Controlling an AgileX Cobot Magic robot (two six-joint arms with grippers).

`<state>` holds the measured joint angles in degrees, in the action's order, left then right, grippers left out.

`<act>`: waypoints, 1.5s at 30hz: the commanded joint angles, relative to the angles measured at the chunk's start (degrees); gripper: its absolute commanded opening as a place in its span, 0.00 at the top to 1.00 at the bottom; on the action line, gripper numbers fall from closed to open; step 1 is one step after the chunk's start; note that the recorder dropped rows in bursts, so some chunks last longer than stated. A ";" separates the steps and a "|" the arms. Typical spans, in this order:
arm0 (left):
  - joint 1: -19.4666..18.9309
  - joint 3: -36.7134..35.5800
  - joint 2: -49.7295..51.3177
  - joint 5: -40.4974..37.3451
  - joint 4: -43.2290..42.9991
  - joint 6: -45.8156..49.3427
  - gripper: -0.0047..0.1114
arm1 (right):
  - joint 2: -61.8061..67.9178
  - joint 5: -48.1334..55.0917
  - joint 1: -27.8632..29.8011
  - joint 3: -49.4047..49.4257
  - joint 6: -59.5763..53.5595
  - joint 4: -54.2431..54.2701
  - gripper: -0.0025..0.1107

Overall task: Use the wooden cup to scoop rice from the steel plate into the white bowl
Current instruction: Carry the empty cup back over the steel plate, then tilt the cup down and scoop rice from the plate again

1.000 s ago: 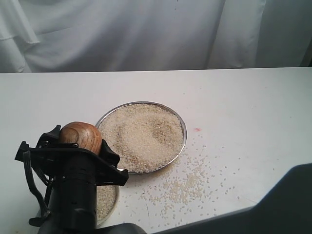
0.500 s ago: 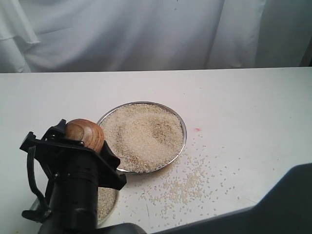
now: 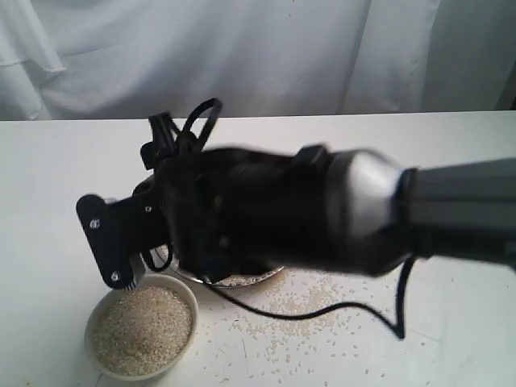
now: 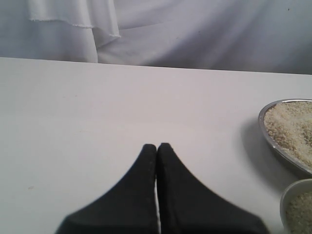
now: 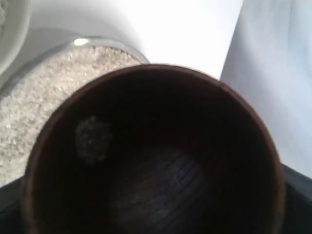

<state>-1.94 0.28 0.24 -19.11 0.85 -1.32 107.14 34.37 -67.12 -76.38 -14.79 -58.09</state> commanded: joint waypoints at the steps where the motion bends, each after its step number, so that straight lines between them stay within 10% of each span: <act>1: -0.11 -0.28 -0.24 0.85 0.09 -0.03 0.96 | -3.05 -12.11 8.20 0.08 -19.17 22.54 0.98; 16: -0.11 -0.28 -0.24 0.85 0.09 -0.03 0.96 | 7.18 -26.15 26.98 -2.52 -39.40 27.51 0.98; 26: -0.11 -0.28 -0.24 0.85 0.09 -0.03 0.96 | 16.30 -15.06 26.51 -15.71 -55.48 18.88 0.98; 45: -0.11 -0.28 -0.24 0.85 0.09 -0.03 0.96 | 23.62 -20.67 20.34 -17.19 -35.29 -18.50 0.98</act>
<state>-1.94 0.28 0.24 -19.11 0.85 -1.32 129.37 14.98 -46.44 -93.15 -55.24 -67.38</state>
